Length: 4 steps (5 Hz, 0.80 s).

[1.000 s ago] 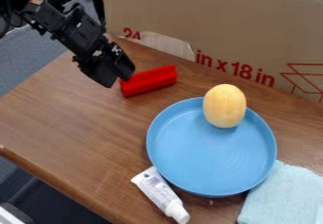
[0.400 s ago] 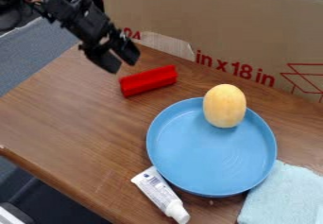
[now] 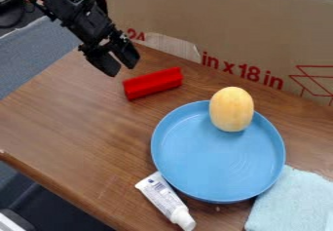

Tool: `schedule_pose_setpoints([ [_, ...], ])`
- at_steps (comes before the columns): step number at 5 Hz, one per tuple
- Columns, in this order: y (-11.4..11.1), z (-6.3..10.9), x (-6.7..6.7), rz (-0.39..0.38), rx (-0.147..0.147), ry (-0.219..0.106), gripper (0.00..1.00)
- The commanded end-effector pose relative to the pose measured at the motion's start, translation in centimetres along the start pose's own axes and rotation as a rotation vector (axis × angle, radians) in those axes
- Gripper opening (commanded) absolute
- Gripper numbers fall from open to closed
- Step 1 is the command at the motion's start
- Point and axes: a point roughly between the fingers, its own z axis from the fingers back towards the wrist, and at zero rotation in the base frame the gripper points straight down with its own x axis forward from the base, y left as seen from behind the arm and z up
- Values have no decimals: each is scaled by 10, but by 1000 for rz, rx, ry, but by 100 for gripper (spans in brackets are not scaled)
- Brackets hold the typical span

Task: Move the red object to the left side of the table

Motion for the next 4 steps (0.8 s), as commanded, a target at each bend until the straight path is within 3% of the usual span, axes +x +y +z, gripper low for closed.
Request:
schedule_pose_setpoints([
  [1, 3, 11, 11, -31, 41, -33, 100],
  [2, 6, 18, 10, -33, 44, -14, 100],
  [3, 16, 8, -2, -38, 38, 16, 100],
  [4, 23, 7, 3, -40, 33, 53, 100],
])
